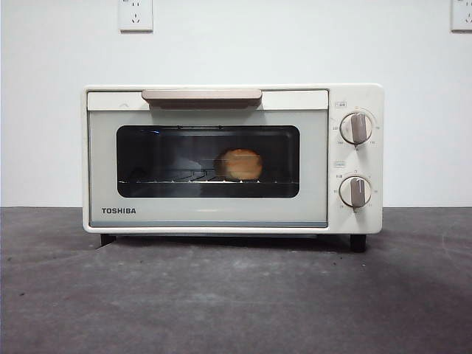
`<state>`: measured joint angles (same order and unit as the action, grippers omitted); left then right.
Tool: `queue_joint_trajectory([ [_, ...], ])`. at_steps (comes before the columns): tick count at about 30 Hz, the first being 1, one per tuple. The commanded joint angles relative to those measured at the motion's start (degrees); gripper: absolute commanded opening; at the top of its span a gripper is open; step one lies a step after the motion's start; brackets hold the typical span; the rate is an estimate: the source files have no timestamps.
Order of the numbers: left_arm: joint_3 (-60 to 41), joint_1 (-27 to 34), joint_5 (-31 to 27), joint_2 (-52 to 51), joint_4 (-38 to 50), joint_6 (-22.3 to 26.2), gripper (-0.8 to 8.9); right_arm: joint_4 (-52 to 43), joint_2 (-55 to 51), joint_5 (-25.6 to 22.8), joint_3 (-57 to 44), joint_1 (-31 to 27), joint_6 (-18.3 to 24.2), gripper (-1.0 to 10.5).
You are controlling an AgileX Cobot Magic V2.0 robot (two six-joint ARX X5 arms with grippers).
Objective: The left arm flap open the oven, the right arm pick bread and place it into oven, the left arm flap close the oven
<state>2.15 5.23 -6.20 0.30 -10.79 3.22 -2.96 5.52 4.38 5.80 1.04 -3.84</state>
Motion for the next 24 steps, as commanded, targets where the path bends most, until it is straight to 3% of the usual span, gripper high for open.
queue_joint_trajectory([
  [1, -1.05, 0.11, -0.02, -0.11, -0.31, -0.55, 0.11, -0.85, -1.77, 0.07, -2.08, -0.09, 0.44, 0.1],
  [7, -1.03, 0.11, -0.02, -0.11, -0.31, -0.55, 0.11, -0.07, -4.13, 0.09, -5.14, -0.07, 0.20, 0.1],
  [18, -1.05, 0.11, -0.02, -0.11, -0.28, -0.55, 0.11, 13.14, -5.31, 0.07, -5.20, -0.04, 0.22, 0.1],
  [24, -1.05, 0.11, -0.02, -0.11, -0.31, -0.55, 0.11, 12.98, -5.31, 0.11, -5.20, -0.04, -0.44, 0.1],
])
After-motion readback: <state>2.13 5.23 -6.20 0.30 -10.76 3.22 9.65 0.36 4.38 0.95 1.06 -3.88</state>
